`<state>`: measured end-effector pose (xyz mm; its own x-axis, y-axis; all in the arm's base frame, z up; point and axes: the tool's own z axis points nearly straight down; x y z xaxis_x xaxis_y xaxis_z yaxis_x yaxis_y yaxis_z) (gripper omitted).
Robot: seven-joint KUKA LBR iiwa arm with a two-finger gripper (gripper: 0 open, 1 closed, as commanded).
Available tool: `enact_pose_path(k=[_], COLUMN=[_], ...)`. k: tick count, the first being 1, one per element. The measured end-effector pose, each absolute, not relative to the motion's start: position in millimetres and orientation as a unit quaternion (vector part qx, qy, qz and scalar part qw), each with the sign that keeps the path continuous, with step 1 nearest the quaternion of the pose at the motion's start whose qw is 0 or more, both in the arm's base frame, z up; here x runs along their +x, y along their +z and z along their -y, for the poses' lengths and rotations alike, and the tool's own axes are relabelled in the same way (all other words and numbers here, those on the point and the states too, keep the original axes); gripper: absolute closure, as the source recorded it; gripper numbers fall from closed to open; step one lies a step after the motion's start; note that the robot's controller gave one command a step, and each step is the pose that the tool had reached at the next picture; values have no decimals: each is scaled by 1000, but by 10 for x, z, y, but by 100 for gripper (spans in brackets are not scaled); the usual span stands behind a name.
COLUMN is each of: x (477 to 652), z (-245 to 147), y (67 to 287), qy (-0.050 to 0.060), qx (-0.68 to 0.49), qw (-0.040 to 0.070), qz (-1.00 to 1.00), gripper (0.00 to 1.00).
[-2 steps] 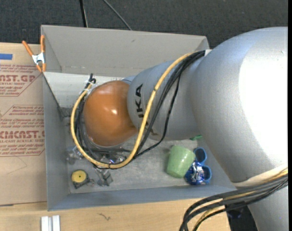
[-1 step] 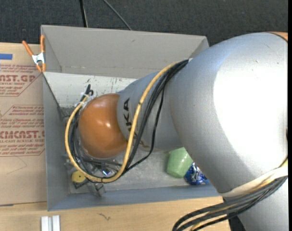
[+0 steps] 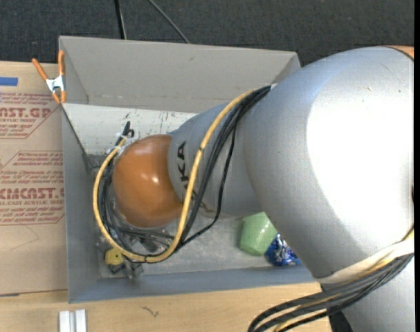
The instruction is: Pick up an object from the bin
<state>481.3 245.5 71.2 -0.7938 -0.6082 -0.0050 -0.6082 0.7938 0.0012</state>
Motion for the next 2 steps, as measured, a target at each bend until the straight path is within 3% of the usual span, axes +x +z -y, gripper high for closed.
enact_pose_path(k=[1, 2], x=[4973, 4899], z=[-2392, -2351], y=[1824, 2192], qy=[1, 0], qx=[-330, -341], qw=[5, 3], qz=[-944, -940], gripper=[100, 100])
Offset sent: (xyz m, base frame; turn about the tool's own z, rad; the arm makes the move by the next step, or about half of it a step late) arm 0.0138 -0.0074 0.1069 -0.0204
